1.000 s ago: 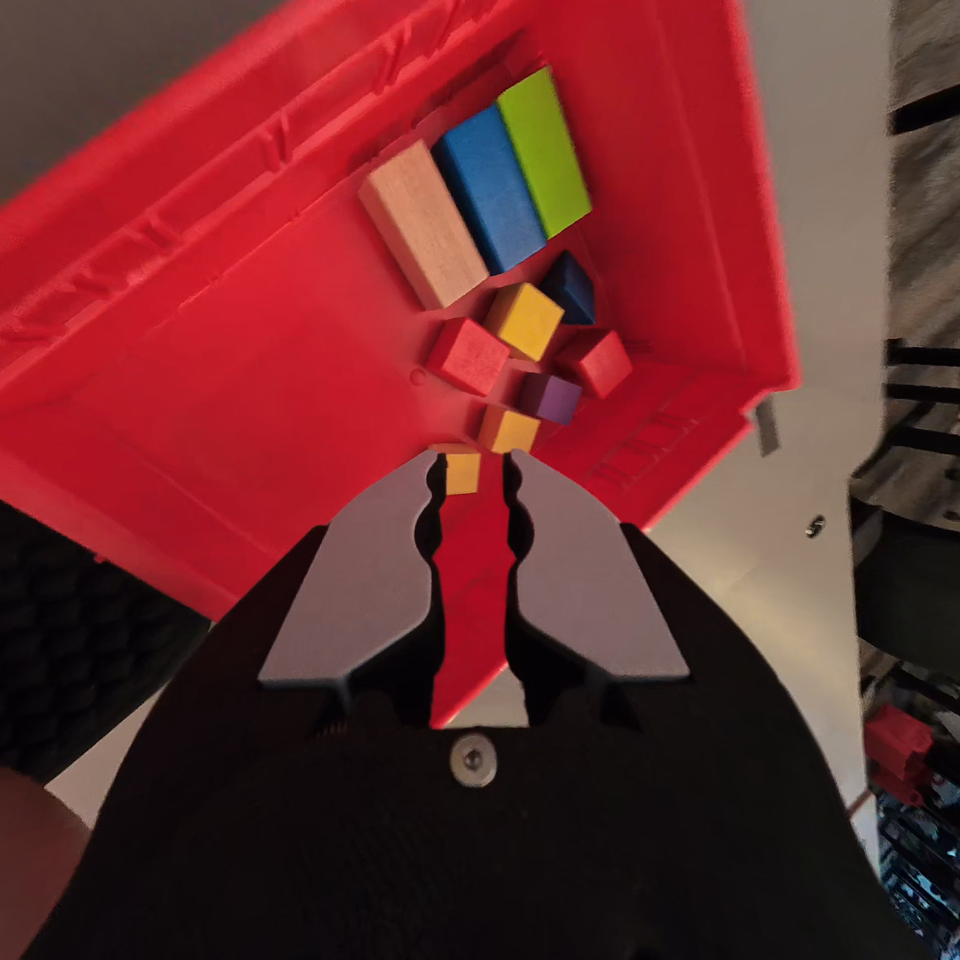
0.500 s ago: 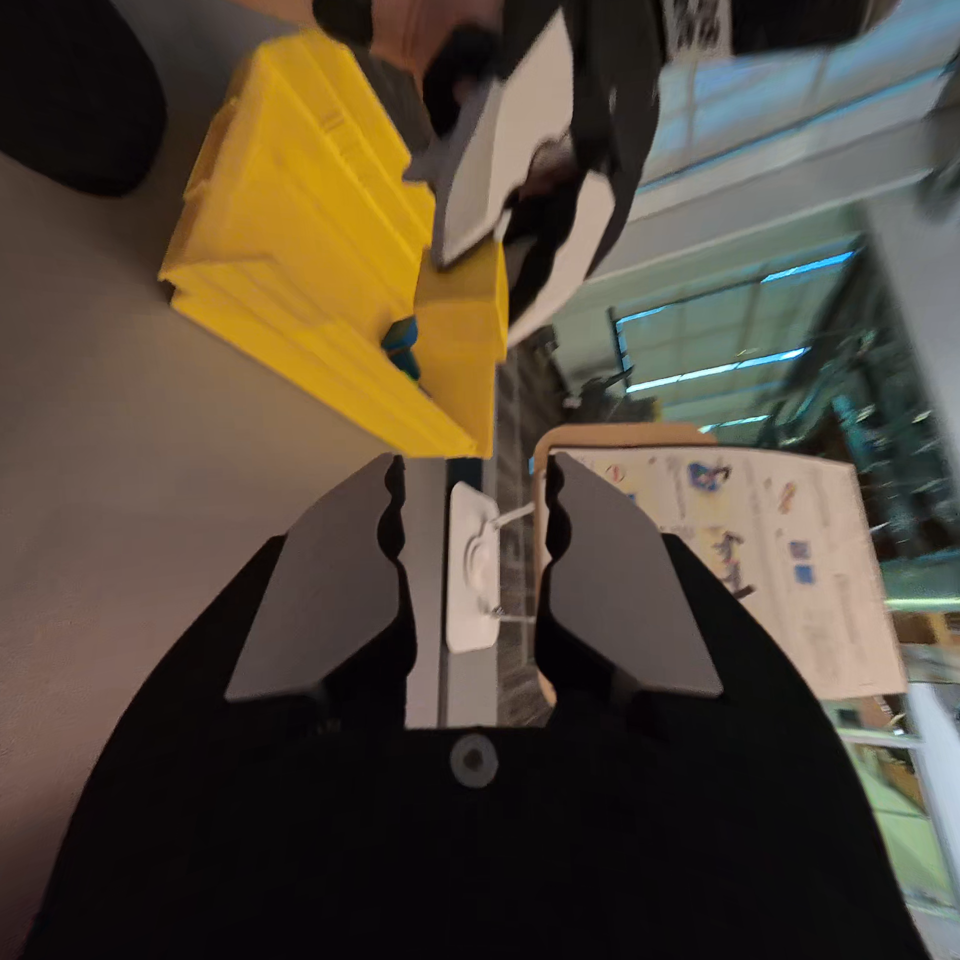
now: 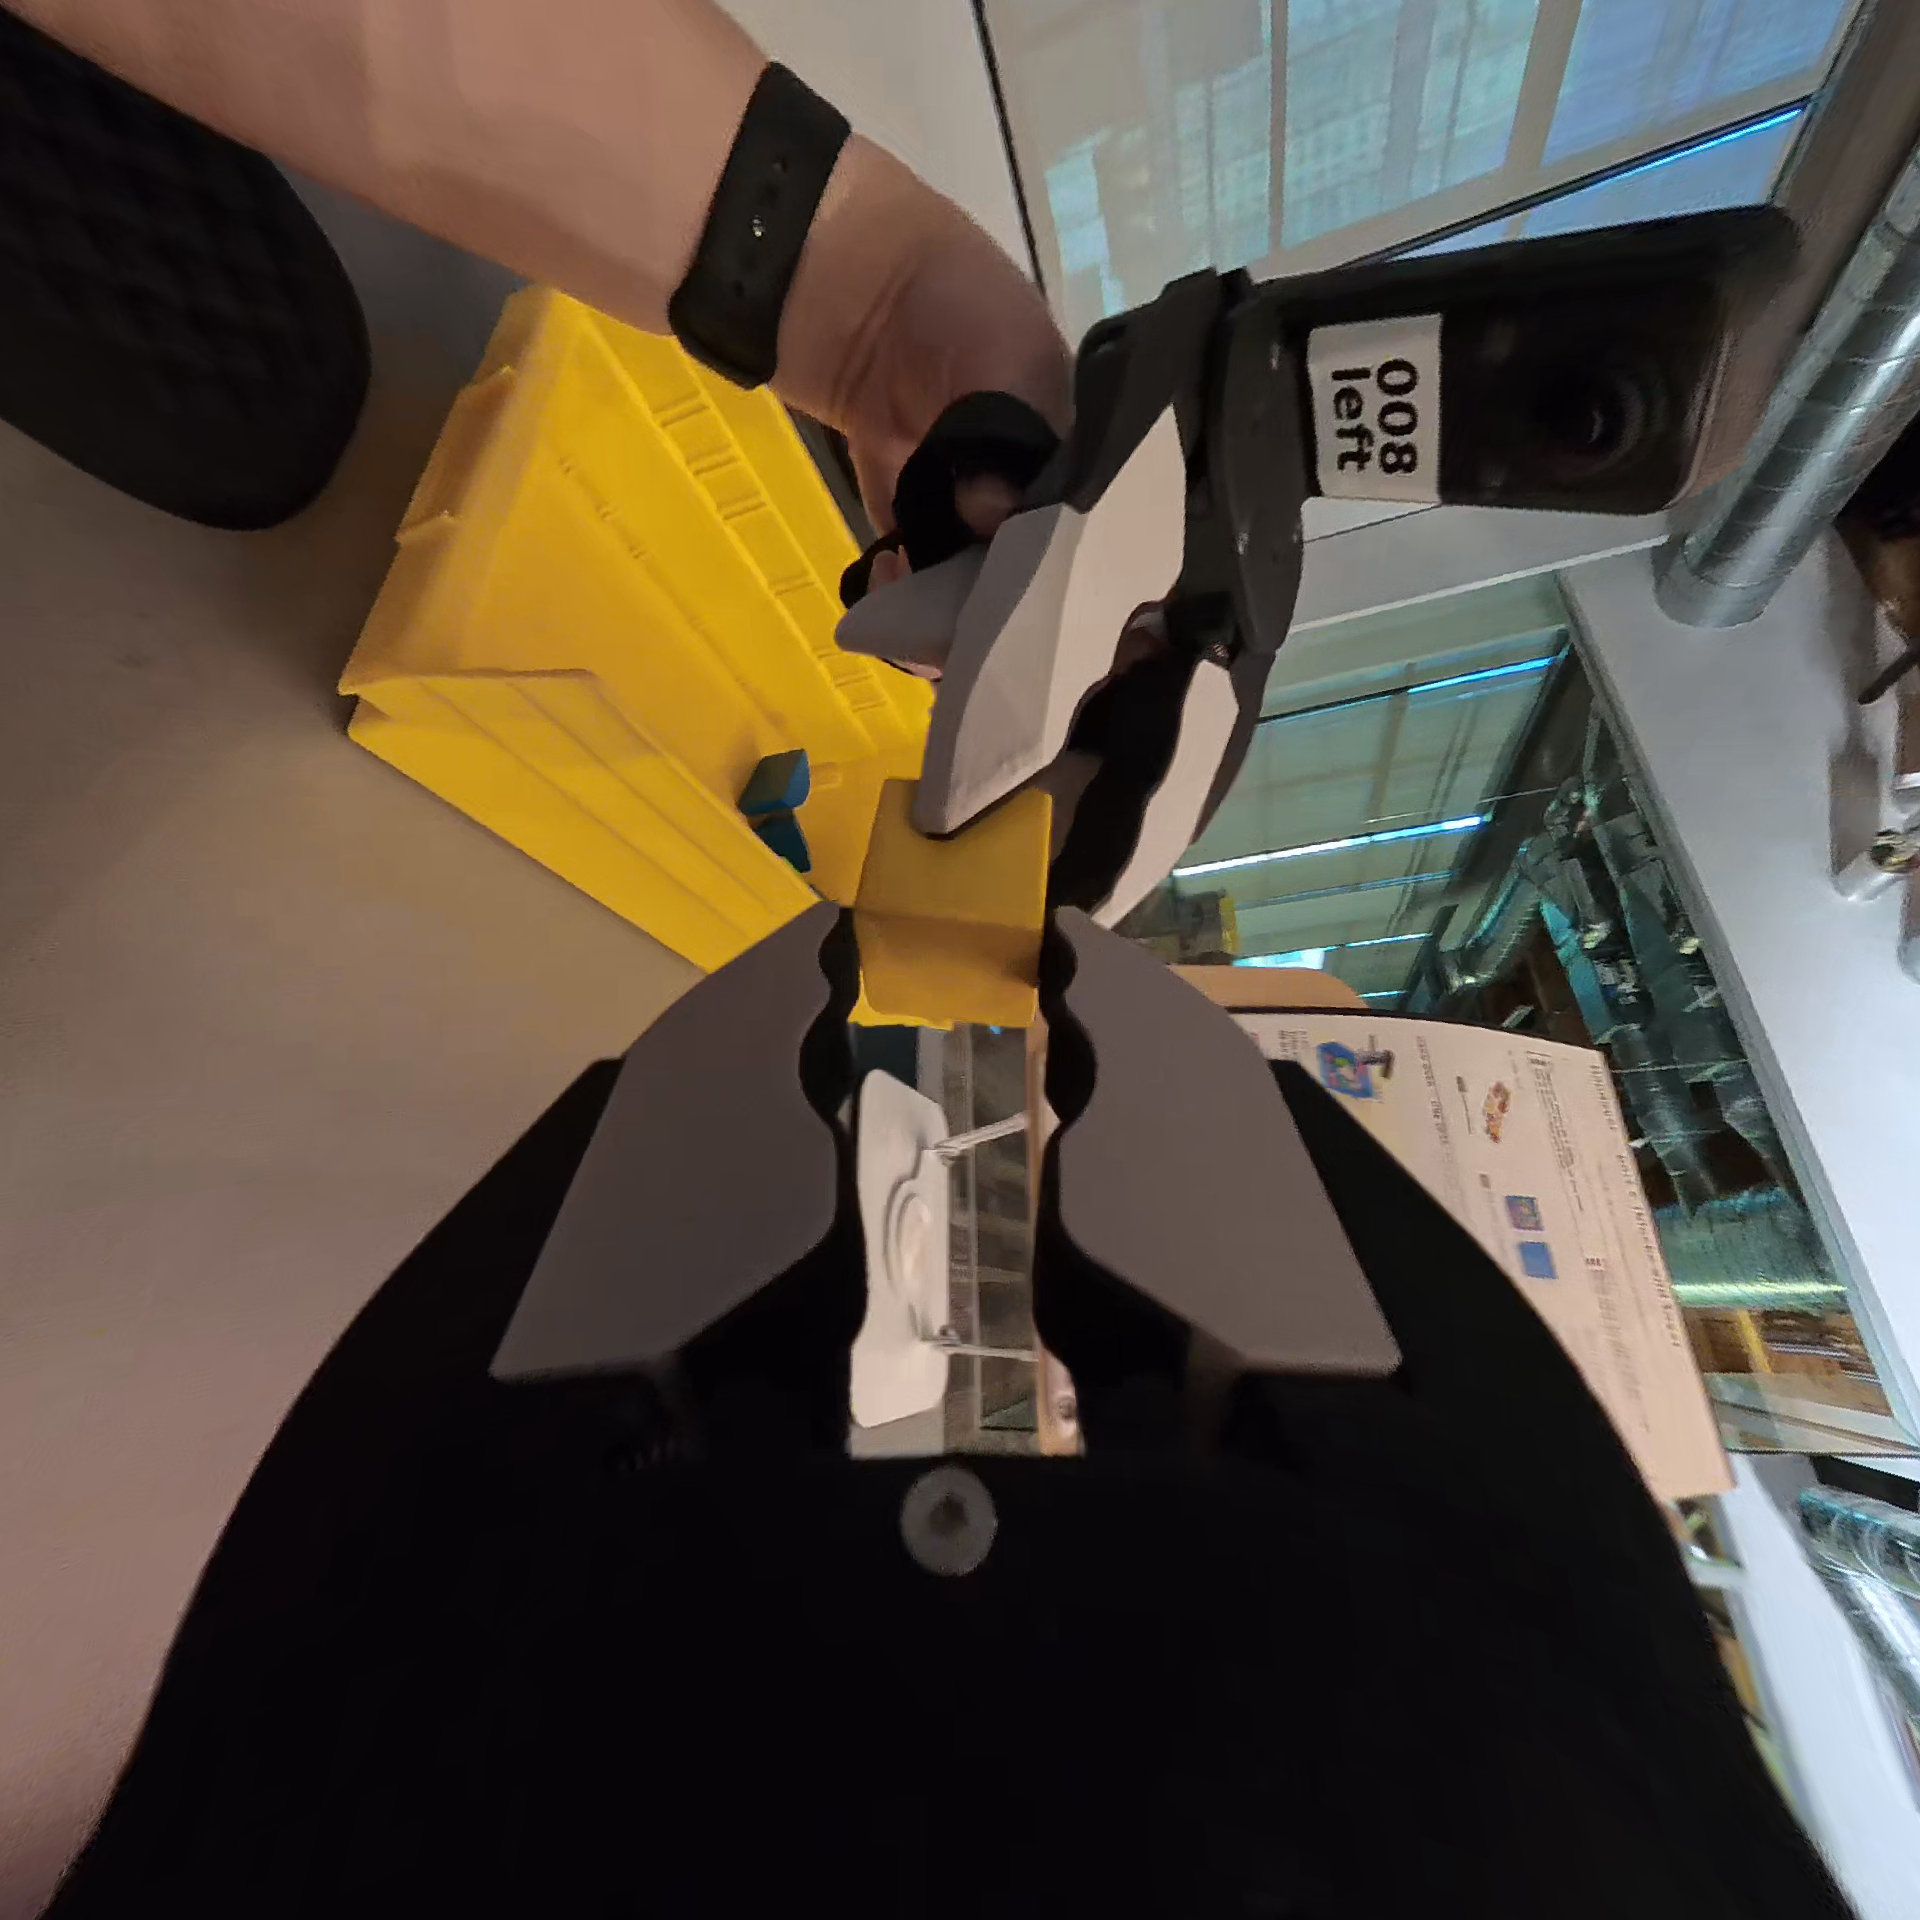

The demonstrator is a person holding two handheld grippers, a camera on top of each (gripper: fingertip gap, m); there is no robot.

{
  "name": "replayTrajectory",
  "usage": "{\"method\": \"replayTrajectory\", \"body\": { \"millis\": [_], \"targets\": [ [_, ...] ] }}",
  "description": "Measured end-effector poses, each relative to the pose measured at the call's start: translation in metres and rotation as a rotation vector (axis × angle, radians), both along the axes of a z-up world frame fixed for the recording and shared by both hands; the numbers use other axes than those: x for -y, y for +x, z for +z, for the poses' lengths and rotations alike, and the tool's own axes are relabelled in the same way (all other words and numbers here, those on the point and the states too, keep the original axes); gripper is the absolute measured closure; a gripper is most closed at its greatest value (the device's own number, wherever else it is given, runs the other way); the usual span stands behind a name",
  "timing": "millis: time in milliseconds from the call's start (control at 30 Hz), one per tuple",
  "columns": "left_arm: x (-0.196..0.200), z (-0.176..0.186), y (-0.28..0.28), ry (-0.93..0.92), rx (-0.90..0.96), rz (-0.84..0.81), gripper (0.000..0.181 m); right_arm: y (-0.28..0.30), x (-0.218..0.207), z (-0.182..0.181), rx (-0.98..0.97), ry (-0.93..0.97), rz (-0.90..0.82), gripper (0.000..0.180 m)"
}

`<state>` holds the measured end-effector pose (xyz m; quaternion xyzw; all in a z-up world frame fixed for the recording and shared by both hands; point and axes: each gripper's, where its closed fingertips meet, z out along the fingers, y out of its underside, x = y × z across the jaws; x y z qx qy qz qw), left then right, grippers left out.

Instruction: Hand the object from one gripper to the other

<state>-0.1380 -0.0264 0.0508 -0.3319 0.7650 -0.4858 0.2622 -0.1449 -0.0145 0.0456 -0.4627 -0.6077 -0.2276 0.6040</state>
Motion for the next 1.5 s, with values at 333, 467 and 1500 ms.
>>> {"method": "replayTrajectory", "body": {
  "millis": [333,467,1500],
  "targets": [
    [-0.023,0.015,-0.017,0.023,0.056,0.115,0.127,0.197,0.006,-0.001,-0.187,-0.516,-0.535,0.146],
    [-0.027,0.017,-0.022,0.031,0.060,0.131,0.128,0.299,0.041,-0.082,-0.181,-0.939,-0.942,0.146],
    [-0.044,-0.004,-0.027,0.069,-0.049,0.195,0.126,0.335,0.044,-0.189,-0.174,-1.397,-1.172,0.138]
  ]
}}
